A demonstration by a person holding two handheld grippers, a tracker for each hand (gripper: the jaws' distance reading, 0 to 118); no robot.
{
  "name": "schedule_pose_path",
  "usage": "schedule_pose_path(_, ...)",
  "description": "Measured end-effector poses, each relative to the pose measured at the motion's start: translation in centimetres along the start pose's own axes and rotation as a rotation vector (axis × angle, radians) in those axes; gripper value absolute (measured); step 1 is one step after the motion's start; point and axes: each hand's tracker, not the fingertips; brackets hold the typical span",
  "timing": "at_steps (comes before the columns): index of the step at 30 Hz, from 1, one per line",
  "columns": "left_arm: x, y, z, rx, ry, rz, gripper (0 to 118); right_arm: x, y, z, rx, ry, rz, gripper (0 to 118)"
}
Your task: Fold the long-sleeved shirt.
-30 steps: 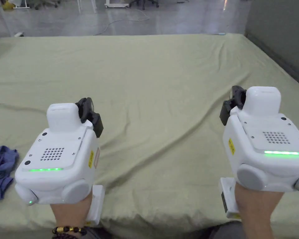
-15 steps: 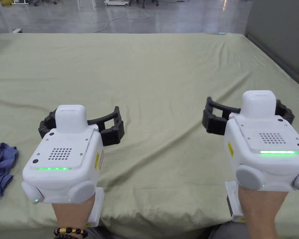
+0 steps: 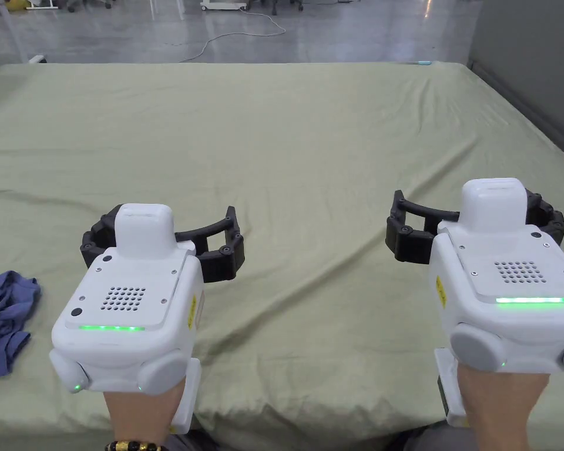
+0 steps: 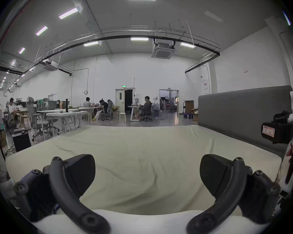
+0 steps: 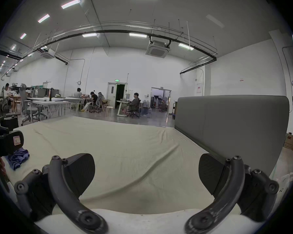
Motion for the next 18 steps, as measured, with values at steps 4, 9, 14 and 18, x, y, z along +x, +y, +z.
schedule_pose_path(4, 0.09, 0.12, 0.07, 0.009, 0.011, -0.035, 118, 0.09, 0.03, 0.61, 0.011, 0.009, -0.009, 118)
schedule_pose_path(9, 0.17, 0.15, 0.13, 0.007, 0.016, -0.01, 118, 0.02, -0.02, 0.43, 0.006, 0.013, -0.01, 118)
schedule_pose_path(14, 0.17, 0.19, 0.21, 0.005, 0.018, -0.008, 118, 0.04, -0.14, 0.65, 0.009, 0.017, -0.014, 118)
schedule_pose_path(18, 0.09, 0.3, 0.16, -0.003, 0.036, -0.003, 118, 0.05, -0.01, 0.85, 0.015, 0.005, -0.021, 118)
